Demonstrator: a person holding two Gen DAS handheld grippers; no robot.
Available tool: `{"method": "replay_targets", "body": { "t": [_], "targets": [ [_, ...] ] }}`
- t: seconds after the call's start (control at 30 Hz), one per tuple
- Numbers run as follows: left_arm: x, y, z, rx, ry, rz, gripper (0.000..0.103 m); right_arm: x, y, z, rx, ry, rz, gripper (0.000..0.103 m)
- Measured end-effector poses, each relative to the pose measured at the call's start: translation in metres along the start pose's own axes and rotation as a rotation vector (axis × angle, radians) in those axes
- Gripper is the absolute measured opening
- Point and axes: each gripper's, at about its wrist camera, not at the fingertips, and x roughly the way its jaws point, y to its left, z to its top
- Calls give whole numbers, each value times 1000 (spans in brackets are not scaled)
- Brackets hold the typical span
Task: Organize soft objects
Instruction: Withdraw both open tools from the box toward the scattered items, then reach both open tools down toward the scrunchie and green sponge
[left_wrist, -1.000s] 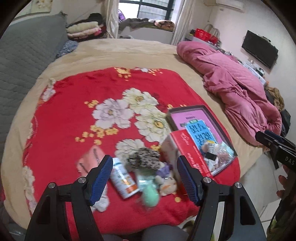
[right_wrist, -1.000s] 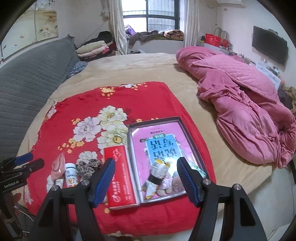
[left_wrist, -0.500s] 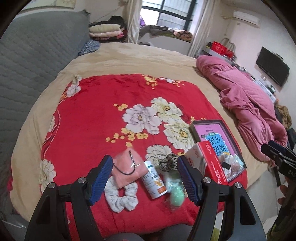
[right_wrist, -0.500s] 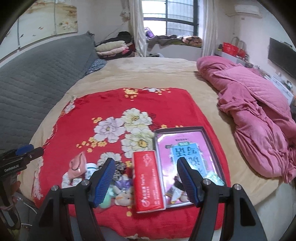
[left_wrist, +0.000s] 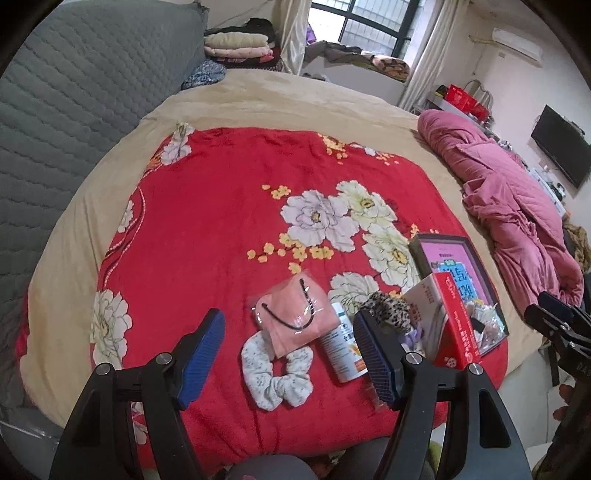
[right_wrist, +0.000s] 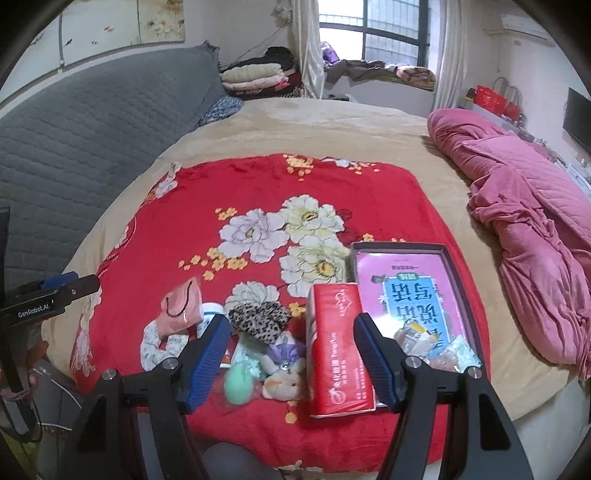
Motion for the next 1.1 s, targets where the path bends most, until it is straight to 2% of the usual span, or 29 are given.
{"method": "replay_targets", "body": {
  "t": [0.27,0.67,0.87,1.1],
  "targets": [
    [32,18,-22,-25,84,15,73,22,14,-14,-16,49,31,69],
    [82,28,-69,-34,214,42,73,64,36,-54,-52,161,56,69],
    [95,24,-77,-18,242,47,73,87,50,-75,-86,211,63,69],
    [112,29,-81,-27,278,65,73,104,54,-83,-77,244,76,69]
  ]
}}
